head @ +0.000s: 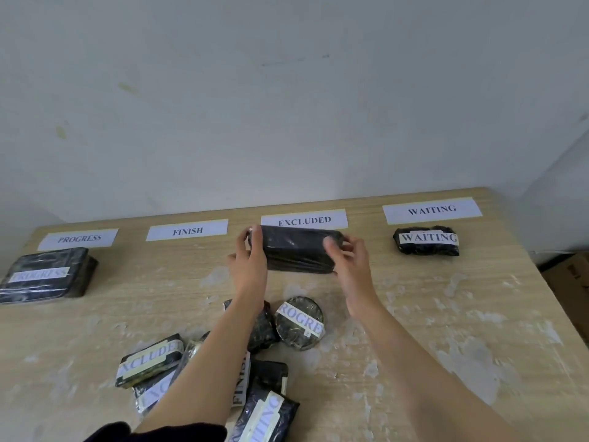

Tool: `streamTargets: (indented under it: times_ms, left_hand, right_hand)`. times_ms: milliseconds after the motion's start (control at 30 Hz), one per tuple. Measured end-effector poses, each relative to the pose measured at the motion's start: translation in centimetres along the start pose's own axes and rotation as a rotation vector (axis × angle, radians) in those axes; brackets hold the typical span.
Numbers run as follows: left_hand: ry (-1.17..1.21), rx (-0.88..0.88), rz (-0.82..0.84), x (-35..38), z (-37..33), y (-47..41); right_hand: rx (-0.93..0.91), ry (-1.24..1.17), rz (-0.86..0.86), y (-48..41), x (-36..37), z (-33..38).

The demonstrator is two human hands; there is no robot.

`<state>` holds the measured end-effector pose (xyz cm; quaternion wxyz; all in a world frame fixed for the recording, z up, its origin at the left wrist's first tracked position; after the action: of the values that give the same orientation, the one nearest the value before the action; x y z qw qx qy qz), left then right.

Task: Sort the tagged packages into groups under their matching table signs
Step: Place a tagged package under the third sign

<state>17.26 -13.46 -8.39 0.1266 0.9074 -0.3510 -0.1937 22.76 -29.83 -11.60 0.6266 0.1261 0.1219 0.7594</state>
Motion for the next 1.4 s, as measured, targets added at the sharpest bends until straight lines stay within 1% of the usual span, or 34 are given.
streamTargets:
  times_ms: [67, 133, 267, 367, 433, 533, 633, 700, 733, 800, 900, 967, 1033, 1100, 1200, 1333, 1400]
  left_hand:
    - [0.126, -0.022, 0.003, -0.8, -0.3, 0.2]
    - [0.143, -0.005, -0.012, -1.8, -0.1, 0.5]
    - [0.179, 0.062, -0.027, -4.2, 0.9, 0.9]
    - [0.232, 0.060, -0.011, -6.3, 2.0, 0.8]
    - [0.247, 0.074, 0.004, -7.7, 2.8, 0.5]
    - [0.292, 0.046, 0.057, -10.2, 3.6, 0.1]
    - [0.313, 0.003, 0.041, -13.2, 4.7, -0.8]
    - [0.242, -0.015, 0.059, -14.8, 5.1, -1.3]
    - [0.170, -0.020, 0.087, -15.3, 5.3, -1.6]
    - [-0.023, 0.009, 0.184, -16.0, 5.5, -2.0]
    - [-0.416, 0.053, 0.375, -15.5, 6.4, -2.5]
    - [-0.619, 0.067, 0.452, -14.6, 6.8, -2.6]
    - [-0.742, 0.086, 0.487, -13.5, 7.0, -2.5]
    - [-0.808, 0.107, 0.517, -12.4, 7.2, -2.7]
    - [-0.815, 0.113, 0.569, -11.1, 7.6, -3.3]
    - [-0.735, 0.076, 0.566, -10.8, 8.0, -4.0]
    - [-0.676, 0.035, 0.557, -11.2, 8.2, -4.3]
  right_hand:
    - [-0.020, -0.061, -0.074, 0.6, 0.3, 0.6]
    - [-0.046, -0.078, -0.160, 1.2, 0.5, 1.2]
    - [-0.049, -0.093, -0.195, 2.8, 1.8, 2.0]
    - [-0.071, -0.060, -0.153, 3.9, 3.2, 2.1]
    - [-0.066, -0.092, -0.118, 4.5, 4.3, 2.0]
    - [0.010, -0.114, -0.078, 5.3, 6.5, 1.4]
    - [0.137, -0.017, 0.023, 5.5, 9.1, 0.2]
    - [0.179, -0.048, 0.034, 5.3, 10.1, -0.5]
    - [0.173, -0.067, -0.011, 5.0, 10.2, -0.7]
    - [0.148, -0.067, -0.173, 4.1, 9.4, -1.0]
    - [0.120, -0.033, -0.397, 2.8, 7.2, -1.7]
    - [0.095, 0.028, -0.488, 2.1, 5.7, -2.0]
    - [0.092, 0.082, -0.542, 1.5, 4.5, -2.4]
    - [0.105, 0.118, -0.574, 1.0, 3.7, -2.9]
    - [0.102, 0.210, -0.597, 0.3, 2.9, -3.7]
    - [0.111, 0.348, -0.570, -0.3, 2.6, -4.1]
    - [0.028, 0.517, -0.620, -0.2, 2.7, -3.7]
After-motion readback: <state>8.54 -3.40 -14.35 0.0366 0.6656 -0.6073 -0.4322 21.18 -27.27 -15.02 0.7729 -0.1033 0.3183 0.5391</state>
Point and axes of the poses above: each hand's wrist, its own y-axis away from the middle knuckle, its own x-axis out of the palm, z = x × y, the point moved 3 cm from there along -y, towards the middle knuckle, and after that the axes turned 2 degrees about y, right-handed, at the moved point
